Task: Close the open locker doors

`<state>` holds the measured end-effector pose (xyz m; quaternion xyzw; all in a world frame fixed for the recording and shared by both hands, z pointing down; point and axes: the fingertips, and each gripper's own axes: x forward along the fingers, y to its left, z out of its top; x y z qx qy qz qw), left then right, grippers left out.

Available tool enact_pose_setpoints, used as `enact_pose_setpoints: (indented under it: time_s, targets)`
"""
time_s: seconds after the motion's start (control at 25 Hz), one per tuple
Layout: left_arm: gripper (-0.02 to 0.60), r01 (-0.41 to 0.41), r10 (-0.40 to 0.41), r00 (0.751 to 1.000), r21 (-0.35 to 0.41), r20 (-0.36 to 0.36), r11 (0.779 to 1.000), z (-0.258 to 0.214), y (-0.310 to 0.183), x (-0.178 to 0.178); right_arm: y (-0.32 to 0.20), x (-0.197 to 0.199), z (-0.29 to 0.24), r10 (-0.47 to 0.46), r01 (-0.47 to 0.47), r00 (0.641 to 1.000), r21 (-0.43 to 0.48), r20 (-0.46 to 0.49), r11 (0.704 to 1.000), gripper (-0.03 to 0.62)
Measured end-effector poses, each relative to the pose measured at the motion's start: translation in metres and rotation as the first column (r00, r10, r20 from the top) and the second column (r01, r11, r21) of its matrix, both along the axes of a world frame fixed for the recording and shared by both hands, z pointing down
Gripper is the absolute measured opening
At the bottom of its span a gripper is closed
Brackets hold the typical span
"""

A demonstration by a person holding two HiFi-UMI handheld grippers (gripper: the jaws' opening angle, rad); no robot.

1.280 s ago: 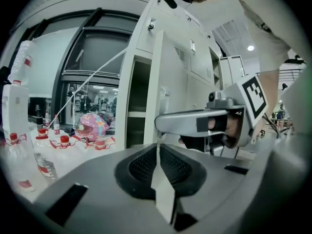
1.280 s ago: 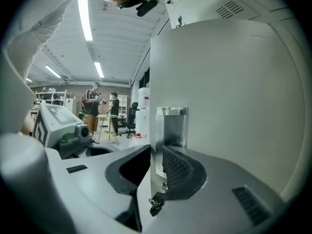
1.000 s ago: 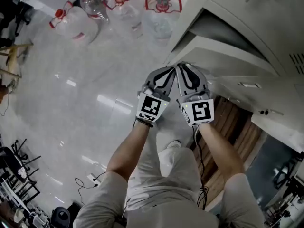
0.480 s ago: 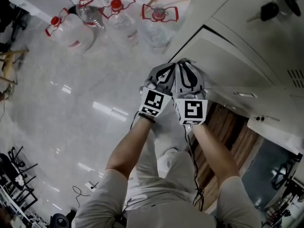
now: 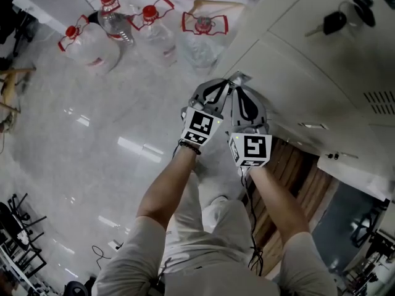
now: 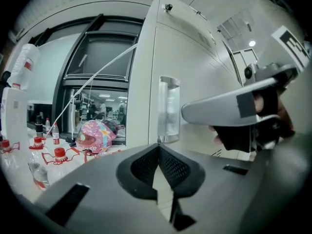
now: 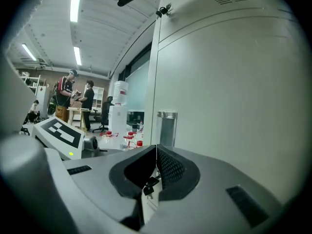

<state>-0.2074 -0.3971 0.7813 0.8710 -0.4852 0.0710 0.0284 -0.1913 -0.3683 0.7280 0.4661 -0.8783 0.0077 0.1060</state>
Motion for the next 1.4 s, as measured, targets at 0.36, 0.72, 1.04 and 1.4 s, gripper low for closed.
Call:
enact_pose_setpoints:
  time_s: [0.36,0.72,1.04,1.4]
  targets:
    - [0.005,0.01,-0.009,0.998,-0.012,0.057,1.0,-0.031,0.025,-0.011,0.036,0.025,-0.044,0.009,-0.006,0.995,-0.024,0.098,1.0,0.01]
    - [0.005,0.023,-0.023,1.0,0.004,-0.018,1.0,-0.21,0.12,0.026,0.132,0.138,-0.177,0.109,-0.075,0.962,-0.141,0.252,0.987,0.011]
    - [0.005,-0.009,0.011,0.998,0.04,-0.058,0.999,-0.306,0.179,0.171,0.19,0.282,-0.271,0.151,-0.148,0.957,-0.031,0.246,0.988,0.011]
    - [0.005,-0.361,0.367,0.923,0.07,-0.112,0.93,-0.376,0.259,0.457,0.288,0.528,-0.337,0.456,-0.478,0.858,0.044,0.238,0.877,0.011]
